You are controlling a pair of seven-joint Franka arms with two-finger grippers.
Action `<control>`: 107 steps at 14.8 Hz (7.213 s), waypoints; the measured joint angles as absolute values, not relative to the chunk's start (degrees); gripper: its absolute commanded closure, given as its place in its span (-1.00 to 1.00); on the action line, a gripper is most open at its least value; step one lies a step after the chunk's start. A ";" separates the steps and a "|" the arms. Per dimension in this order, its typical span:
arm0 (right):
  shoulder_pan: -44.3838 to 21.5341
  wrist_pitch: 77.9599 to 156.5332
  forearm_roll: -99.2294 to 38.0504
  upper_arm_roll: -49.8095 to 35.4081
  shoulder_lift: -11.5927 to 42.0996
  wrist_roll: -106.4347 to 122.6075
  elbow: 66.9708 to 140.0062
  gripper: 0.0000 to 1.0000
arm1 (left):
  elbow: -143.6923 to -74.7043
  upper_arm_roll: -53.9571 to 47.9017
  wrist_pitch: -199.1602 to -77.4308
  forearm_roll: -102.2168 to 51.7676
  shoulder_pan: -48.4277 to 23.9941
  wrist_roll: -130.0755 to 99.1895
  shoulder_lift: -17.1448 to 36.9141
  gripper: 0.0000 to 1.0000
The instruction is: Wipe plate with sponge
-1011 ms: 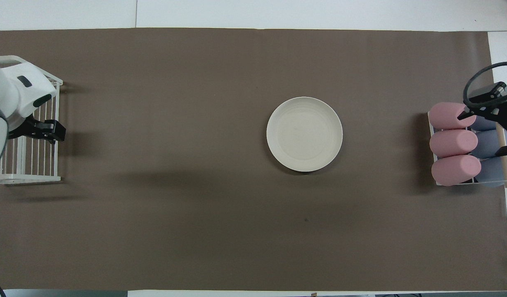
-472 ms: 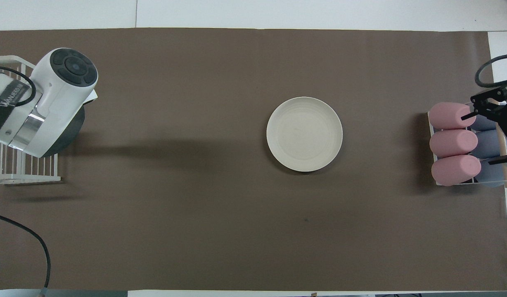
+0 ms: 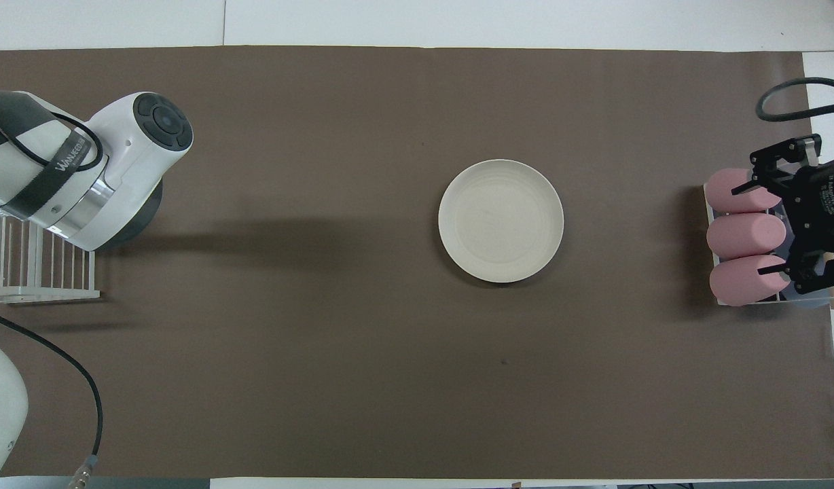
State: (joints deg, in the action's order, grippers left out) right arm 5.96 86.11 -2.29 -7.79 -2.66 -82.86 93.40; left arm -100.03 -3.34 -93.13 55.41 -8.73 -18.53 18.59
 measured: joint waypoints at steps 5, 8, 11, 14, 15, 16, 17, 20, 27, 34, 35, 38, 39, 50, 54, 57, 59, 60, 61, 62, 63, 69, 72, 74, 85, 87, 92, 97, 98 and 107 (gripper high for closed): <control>5.37 84.39 -2.34 -7.86 -2.98 -87.54 93.41 -1.00 | -100.03 -3.30 -92.36 55.41 -8.73 -21.65 18.58 0.07; 3.23 83.23 -2.69 -7.88 -3.31 -89.67 93.40 -1.00 | -100.03 -3.20 -92.32 55.41 -8.72 -21.78 18.58 0.22; -0.45 83.25 -2.72 -7.94 -3.45 -94.04 93.37 -1.00 | -100.03 -3.18 -92.32 55.44 -8.71 -21.86 18.58 1.00; -2.79 83.36 -2.79 -7.96 -3.49 -97.14 93.38 -1.00 | -100.01 -3.18 -92.33 55.45 -8.71 -21.88 18.59 1.00; -3.63 83.60 -3.01 -7.98 -3.51 -98.00 93.37 -1.00 | -99.95 -3.18 -92.35 55.45 -8.71 -21.90 18.59 1.00; -4.18 83.71 -3.20 -7.99 -3.52 -98.55 93.37 -1.00 | -99.86 -3.18 -92.36 55.45 -8.71 -21.90 18.58 1.00; -4.40 83.71 -3.28 -7.99 -3.52 -98.70 93.37 -1.00 | -99.76 -3.19 -92.36 55.45 -8.71 -21.90 18.58 1.00; -6.71 87.64 -3.98 -8.20 -3.52 -103.13 93.43 -1.00 | -98.49 -3.22 -92.37 54.49 -8.72 -20.87 18.54 1.00; -13.62 92.53 -4.01 -9.17 -3.37 -116.20 93.89 -1.00 | -82.47 -4.06 -81.71 32.71 -8.86 -11.42 16.15 1.00; -15.90 93.58 -5.48 -8.63 -3.33 -119.91 95.13 -1.00 | -77.39 -2.44 -76.62 -7.37 -5.47 -11.44 8.99 1.00; -15.89 93.58 -5.61 -8.50 -3.33 -119.91 95.25 -1.00 | -77.68 -2.37 -76.54 -12.82 -3.98 -11.46 8.59 1.00; -16.08 93.58 -5.64 -8.56 -3.38 -119.91 95.56 -1.00 | -82.66 -2.24 -77.85 -27.50 -0.58 -11.49 7.19 1.00; -16.16 93.58 -5.64 -8.69 -3.44 -119.91 95.70 -1.00 | -85.93 -2.20 -79.95 -32.15 -0.05 -11.49 6.09 1.00; -17.04 96.08 -7.78 -8.92 -3.86 -122.04 96.45 -1.00 | -120.85 -2.60 -89.34 -69.72 0.48 7.58 -7.78 1.00; -20.75 98.90 -7.88 -9.12 -3.88 -126.40 97.13 -1.00 | -125.31 -3.11 -88.66 -77.31 -0.11 18.31 -7.58 1.00; -25.45 104.35 -7.89 -9.22 -3.93 -131.43 99.22 -1.00 | -126.18 -3.31 -88.66 -79.37 -3.43 24.14 -7.35 1.00; -29.02 108.84 -7.89 -9.27 -3.84 -134.53 101.33 -1.00 | -126.52 -3.41 -88.69 -79.86 -5.02 25.32 -7.35 1.00; -30.24 110.23 -7.89 -9.29 -3.80 -135.42 102.22 -1.00 | -126.57 -3.42 -88.69 -79.91 -5.28 25.52 -7.34 1.00; -30.97 111.08 -7.89 -9.32 -3.77 -135.82 102.95 -1.00 | -126.59 -3.42 -88.69 -79.92 -5.36 25.66 -7.34 1.00; -31.17 111.82 -7.89 -9.31 -3.77 -135.84 103.39 -1.00 | -126.61 -3.40 -88.68 -79.92 -5.37 25.76 -7.34 1.00; -31.15 112.82 -7.89 -9.23 -3.77 -135.84 103.67 -0.95 | -126.62 -3.36 -88.67 -79.92 -5.38 25.81 -7.34 1.00; -32.37 116.57 -7.89 -9.20 -3.75 -135.84 104.98 -0.86 | -126.63 -3.26 -88.29 -79.92 -5.38 25.85 -7.34 1.00; -32.98 117.40 -7.89 -9.21 -3.47 -135.86 105.31 0.20 | -126.63 -3.02 -87.70 -79.92 -5.37 25.85 -7.34 1.00; -32.99 117.58 -7.89 -9.20 -3.38 -135.86 105.32 0.84 | -126.63 -2.94 -87.61 -79.92 -5.37 25.85 -7.34 1.00; -32.98 117.76 -7.85 -9.07 -3.33 -135.63 105.41 1.00 | -126.64 -3.11 -87.10 -79.71 -5.54 25.87 -7.34 -0.99; -32.88 117.43 -7.78 -9.04 -3.33 -134.41 105.56 1.00 | -126.54 -3.15 -87.10 -78.92 -5.54 24.82 -7.38 -1.00; -28.82 113.91 -3.63 -8.48 -3.39 -122.90 107.03 1.00 | -126.24 -3.15 -87.10 -76.75 -5.54 23.58 -7.47 -1.00; -17.84 125.88 -3.37 -8.12 -0.81 -105.60 115.38 1.00 | -125.27 -2.77 -87.10 -70.05 -5.11 23.41 -7.52 -1.00; -16.79 129.62 -3.37 -8.09 0.68 -103.99 117.22 1.00 | -124.90 -2.70 -87.10 -67.88 -4.73 23.40 -7.52 -1.00; -13.88 153.55 -3.30 -8.37 15.56 -101.68 124.18 1.00 | -121.62 -2.35 -87.94 -41.26 -1.87 23.28 -7.54 -1.00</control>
State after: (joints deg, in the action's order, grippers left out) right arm -13.88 153.55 -3.30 -8.37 15.56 -101.68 124.18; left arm -121.62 -2.35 -87.94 -41.26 -1.87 23.28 -7.54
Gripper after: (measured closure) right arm 0.907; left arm 0.000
